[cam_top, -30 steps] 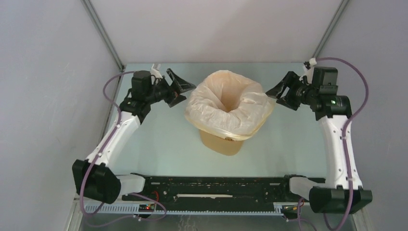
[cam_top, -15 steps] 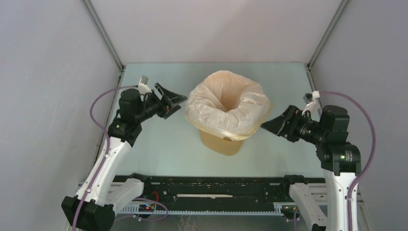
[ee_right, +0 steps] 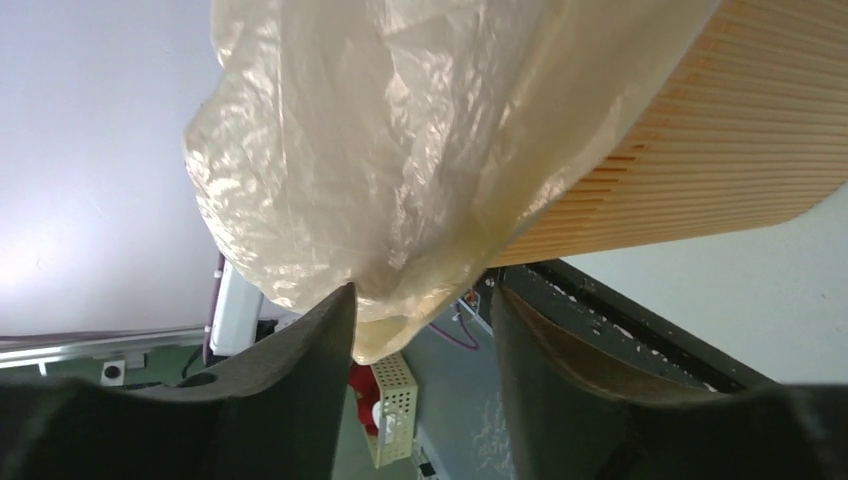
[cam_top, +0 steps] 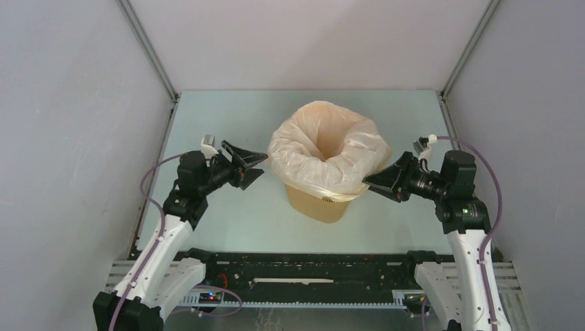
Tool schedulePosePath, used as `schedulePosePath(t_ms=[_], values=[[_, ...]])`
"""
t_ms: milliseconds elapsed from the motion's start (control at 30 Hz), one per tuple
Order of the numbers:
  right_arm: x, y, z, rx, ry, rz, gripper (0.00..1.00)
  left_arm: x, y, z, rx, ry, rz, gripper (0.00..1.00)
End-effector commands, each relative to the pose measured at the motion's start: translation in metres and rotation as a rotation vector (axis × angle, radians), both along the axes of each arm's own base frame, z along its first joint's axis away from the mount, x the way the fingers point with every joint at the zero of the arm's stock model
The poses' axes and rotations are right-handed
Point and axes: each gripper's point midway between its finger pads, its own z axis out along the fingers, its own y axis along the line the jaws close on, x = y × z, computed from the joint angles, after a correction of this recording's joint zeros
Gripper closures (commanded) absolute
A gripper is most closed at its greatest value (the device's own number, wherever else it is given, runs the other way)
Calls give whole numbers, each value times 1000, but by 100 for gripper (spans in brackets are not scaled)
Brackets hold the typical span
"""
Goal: Put the trash bags into the trash bin
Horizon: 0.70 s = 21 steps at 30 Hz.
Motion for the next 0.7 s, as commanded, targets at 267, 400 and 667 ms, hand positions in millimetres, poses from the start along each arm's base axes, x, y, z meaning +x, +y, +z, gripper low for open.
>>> schedulePosePath(t_ms=[267,400,667], values=[[2,-7,-39,-119,20,0,100,1,-8,-12,-20,19,-46,24],[2,-8,-60,-136,71,-9,100,0,-11,-23,-13,38,-52,33],[5,-8,-61,-124,78,-13,100,7,-17,-28,-11,36,-63,64]])
